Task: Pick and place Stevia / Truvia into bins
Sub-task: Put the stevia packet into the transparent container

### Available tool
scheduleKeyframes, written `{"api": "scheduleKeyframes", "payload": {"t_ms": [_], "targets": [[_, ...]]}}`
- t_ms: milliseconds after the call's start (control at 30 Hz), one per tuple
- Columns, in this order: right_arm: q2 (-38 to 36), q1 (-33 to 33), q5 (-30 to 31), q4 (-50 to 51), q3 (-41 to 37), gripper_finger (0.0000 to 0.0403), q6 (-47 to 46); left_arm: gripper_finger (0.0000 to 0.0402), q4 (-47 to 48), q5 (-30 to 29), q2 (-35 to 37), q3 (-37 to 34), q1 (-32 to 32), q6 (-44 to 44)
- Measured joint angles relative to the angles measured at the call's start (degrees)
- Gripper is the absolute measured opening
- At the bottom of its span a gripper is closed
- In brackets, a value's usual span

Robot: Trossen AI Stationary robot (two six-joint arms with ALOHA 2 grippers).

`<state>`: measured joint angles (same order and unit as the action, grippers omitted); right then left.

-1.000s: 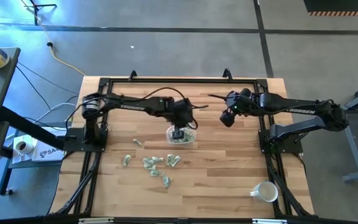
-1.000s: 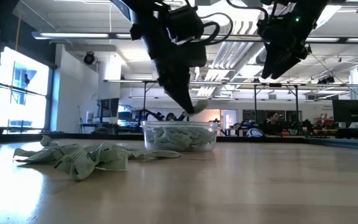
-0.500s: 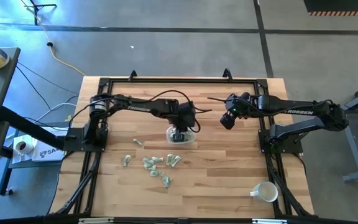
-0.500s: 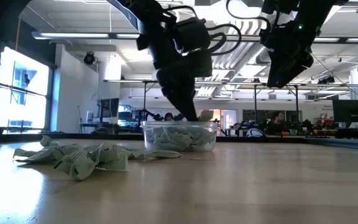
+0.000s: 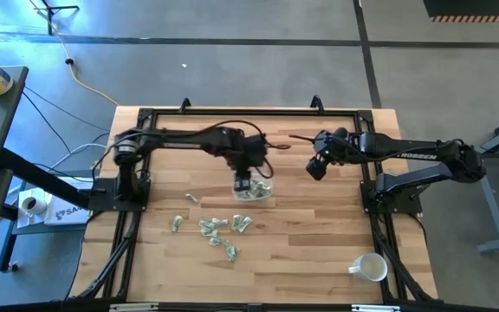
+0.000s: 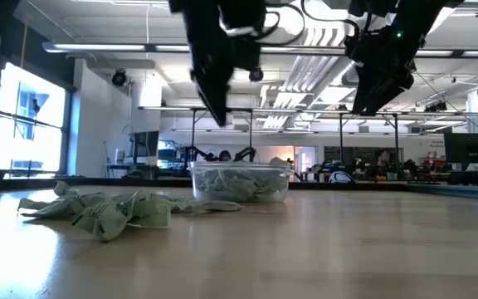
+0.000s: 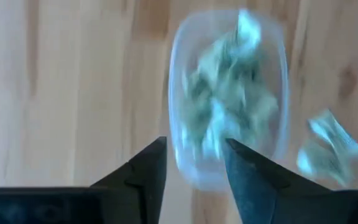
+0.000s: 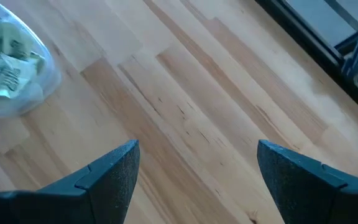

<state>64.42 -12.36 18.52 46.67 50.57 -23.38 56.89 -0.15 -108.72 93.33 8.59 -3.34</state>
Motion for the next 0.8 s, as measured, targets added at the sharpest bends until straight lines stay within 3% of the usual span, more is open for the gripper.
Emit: {"api": "scheduleKeyframes", "payload": {"t_ms": [167,267,333,433,633,800], "targets": [[0.0,-0.8,-1.0,-3.5,0.0,0.0314,1.9,0.0204,15.3,-5.2,5.3,-2.5,0.0,22.8],[0.0,-1.9,-0.6,-4.8,0.0,0.0314,1.5,0.0204,20.4,-8.1,9.2,-9.0,-0.6,41.7],[0.0,-2.6,-0.5,-5.7,0.0,0.0314,1.6,0.0204,19.1,-8.5,12.4,-14.4,-2.8,48.7],[0.0,-3.4,-1.2,-6.5,0.0,0.0314,3.6,0.0204,14.4,-8.5,16.1,-21.9,-8.2,42.1],[0.2,-4.5,-4.3,-8.0,0.0,0.0314,8.0,0.0204,4.9,-11.4,19.2,-35.6,-14.1,11.9],[0.5,-5.0,-5.6,-8.4,0.0,0.0314,7.2,0.0204,-2.3,-9.1,19.3,-44.6,-12.6,5.4]]}}
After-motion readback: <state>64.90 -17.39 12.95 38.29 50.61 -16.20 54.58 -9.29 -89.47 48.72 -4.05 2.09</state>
